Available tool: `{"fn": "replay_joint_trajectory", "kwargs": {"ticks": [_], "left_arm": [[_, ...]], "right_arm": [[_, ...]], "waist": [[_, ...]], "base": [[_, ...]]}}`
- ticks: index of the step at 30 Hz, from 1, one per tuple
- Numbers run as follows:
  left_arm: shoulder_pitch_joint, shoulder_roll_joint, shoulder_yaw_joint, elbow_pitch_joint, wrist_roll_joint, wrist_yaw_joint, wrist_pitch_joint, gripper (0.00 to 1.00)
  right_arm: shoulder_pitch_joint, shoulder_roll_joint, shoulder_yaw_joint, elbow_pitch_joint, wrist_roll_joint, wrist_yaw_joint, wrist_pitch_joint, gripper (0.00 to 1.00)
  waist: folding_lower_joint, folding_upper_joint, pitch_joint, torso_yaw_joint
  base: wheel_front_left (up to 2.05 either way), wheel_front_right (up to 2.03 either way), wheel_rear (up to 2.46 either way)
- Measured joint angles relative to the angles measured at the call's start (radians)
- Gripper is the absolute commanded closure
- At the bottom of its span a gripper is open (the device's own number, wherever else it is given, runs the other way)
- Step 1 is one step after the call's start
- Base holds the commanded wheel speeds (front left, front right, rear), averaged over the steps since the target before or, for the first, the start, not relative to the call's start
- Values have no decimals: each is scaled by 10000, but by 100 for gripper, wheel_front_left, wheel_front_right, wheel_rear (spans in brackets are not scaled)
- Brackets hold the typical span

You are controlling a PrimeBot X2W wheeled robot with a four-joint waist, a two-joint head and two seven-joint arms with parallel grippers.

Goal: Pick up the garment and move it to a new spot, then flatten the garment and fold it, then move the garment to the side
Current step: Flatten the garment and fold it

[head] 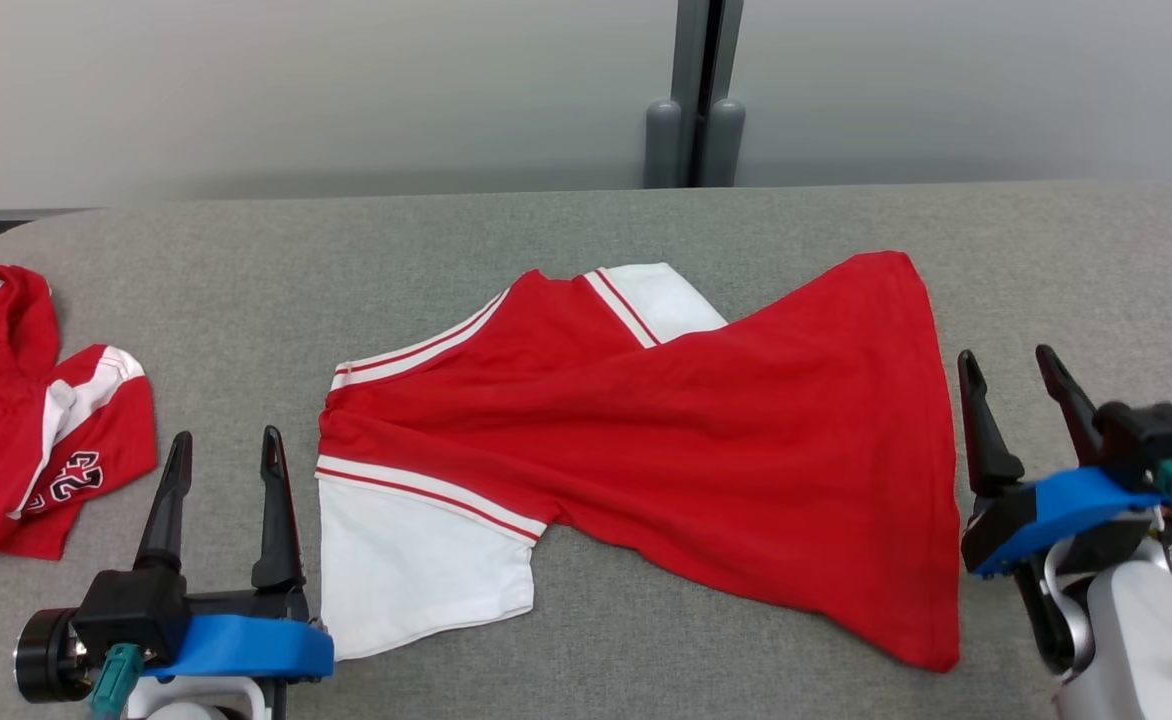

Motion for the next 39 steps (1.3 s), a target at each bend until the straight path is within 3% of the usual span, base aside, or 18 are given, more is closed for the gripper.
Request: {"fn": "replay_joint_trajectory", "kwargs": {"ticks": [6, 14, 26, 27, 28, 29, 39], "left_arm": [[-169, -117, 21, 36, 38, -84, 0, 0], [-332, -201, 61, 63, 67, -151, 0, 0], [-545, -251, 75, 117, 94, -194, 0, 0], [-547, -255, 71, 128, 94, -194, 0, 0], [-550, -257, 67, 140, 94, -196, 0, 0], [-554, -263, 58, 144, 96, -196, 0, 0], [-606, -276, -8, 207, 56, -236, 0, 0]], "right_arm": [[-749, -407, 52, 1047, 134, 0, 844, 0], [-1081, -690, -46, 2999, 61, 0, 629, 0], [-1683, -470, 464, 5348, 439, -2, 54, 0], [-1733, -476, 545, 5497, 516, -4, 52, 7], [-1811, -493, 627, 5618, 608, -8, 54, 75], [-1868, -516, 694, 5699, 688, -12, 23, 100], [-2878, -1269, 993, 6443, 949, 4, -339, 100]], "waist": [[0, 0, 179, 200], [0, 0, 464, 417], [0, 0, 777, 496], [0, 0, 782, 497], [0, 0, 786, 501], [0, 0, 789, 506], [1, 1, 847, 619]], "base": [[0, 0, 0], [0, 0, 0], [0, 0, 0], [0, 0, 0], [0, 0, 0], [0, 0, 0], [0, 0, 0]]}}
